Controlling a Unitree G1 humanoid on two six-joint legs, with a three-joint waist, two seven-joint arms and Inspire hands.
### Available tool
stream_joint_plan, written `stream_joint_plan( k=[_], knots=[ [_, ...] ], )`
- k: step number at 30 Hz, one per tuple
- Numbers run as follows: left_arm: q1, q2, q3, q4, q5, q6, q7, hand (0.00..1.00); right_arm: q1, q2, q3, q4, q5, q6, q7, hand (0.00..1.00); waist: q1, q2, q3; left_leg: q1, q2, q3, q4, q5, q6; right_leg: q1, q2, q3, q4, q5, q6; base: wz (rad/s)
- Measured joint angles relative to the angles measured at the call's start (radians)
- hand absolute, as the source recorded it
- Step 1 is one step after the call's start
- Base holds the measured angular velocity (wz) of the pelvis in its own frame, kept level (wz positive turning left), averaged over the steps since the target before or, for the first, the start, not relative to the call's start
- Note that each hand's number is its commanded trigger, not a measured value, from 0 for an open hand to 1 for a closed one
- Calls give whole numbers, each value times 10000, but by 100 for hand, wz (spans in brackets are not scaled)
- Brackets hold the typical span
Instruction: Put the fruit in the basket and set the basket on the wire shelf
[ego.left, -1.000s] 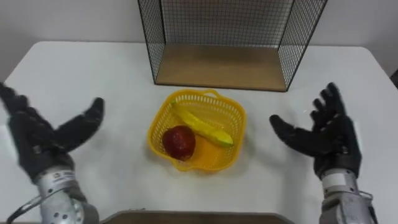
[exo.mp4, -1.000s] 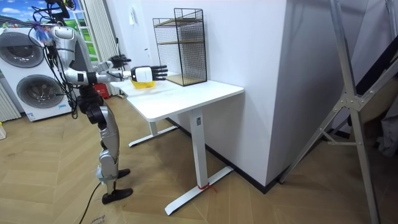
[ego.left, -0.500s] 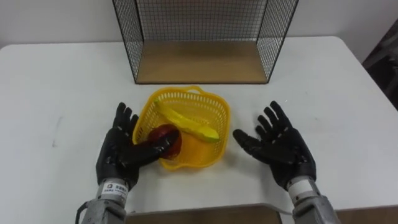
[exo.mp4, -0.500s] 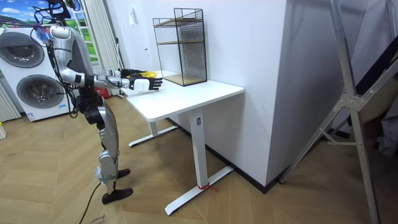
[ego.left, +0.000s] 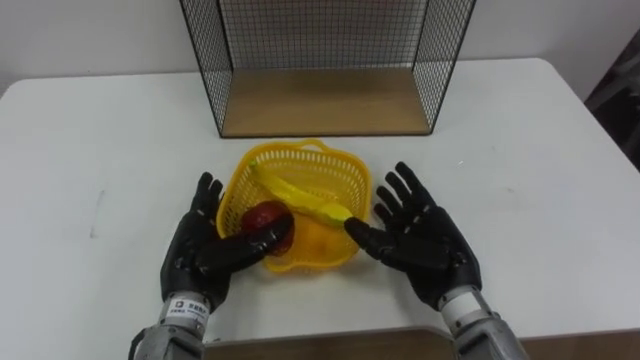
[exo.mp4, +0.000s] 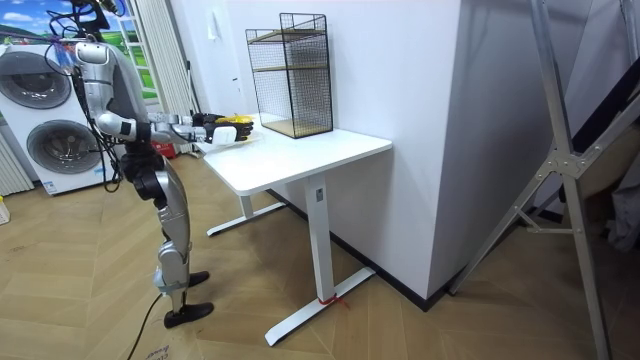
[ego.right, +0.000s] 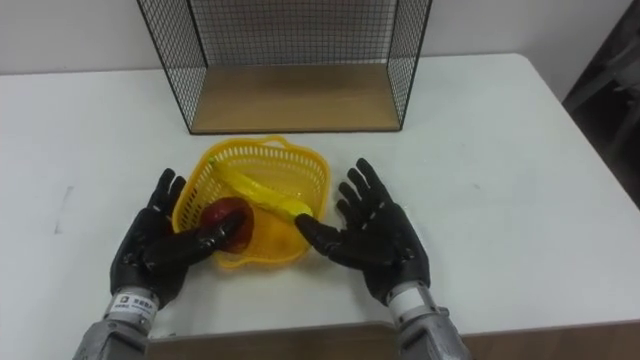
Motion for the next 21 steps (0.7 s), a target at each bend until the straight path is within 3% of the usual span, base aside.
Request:
stream_joint_plan(
  k=[9, 21],
  knots=[
    [-83, -124, -100, 220, -119, -234, -12, 0, -16, 0, 409, 4, -69, 0, 94, 0, 5, -16, 7, 7, 0, -2, 10, 0, 0, 4, -7, -23, 16, 0, 0, 0],
    [-176, -118, -340, 205, -109, -460, -14, 0, -822, 79, 637, 14, -565, -21, 68, 0, -21, -84, 49, -162, 0, -81, 12, -2, 0, -81, -8, -142, -6, 3, -3, 2]
  ],
)
